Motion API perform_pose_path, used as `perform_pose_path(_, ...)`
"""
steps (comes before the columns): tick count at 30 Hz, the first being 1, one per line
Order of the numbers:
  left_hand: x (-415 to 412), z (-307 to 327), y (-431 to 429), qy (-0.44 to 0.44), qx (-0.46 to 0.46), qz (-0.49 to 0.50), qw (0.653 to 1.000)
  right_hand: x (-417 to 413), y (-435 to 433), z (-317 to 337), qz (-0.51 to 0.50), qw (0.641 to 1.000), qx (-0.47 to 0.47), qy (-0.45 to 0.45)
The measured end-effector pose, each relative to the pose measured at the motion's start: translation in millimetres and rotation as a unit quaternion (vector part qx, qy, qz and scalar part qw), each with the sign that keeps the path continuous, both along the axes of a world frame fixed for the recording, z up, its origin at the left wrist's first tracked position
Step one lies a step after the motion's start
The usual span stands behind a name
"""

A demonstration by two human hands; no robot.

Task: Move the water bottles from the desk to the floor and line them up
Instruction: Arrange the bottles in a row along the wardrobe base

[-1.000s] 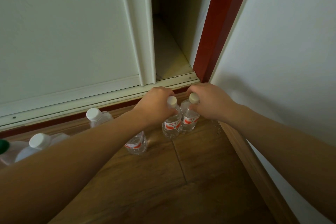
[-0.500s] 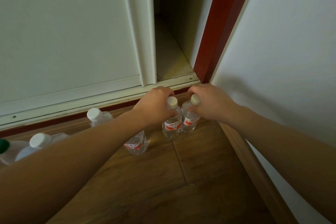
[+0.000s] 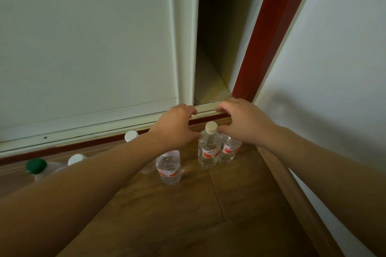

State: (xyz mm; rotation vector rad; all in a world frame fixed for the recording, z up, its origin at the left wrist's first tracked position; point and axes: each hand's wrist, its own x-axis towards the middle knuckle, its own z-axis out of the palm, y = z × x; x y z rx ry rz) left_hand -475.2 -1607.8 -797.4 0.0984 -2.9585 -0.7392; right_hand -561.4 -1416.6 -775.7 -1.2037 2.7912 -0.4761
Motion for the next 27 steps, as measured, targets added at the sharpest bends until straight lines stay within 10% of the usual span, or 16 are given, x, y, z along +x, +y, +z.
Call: perform_pose_path(27, 82, -17, -115, -0.078, -0.039, 0.056, 0.995, 78, -110, -21, 0.136, 0.985, 0.098, -0.05)
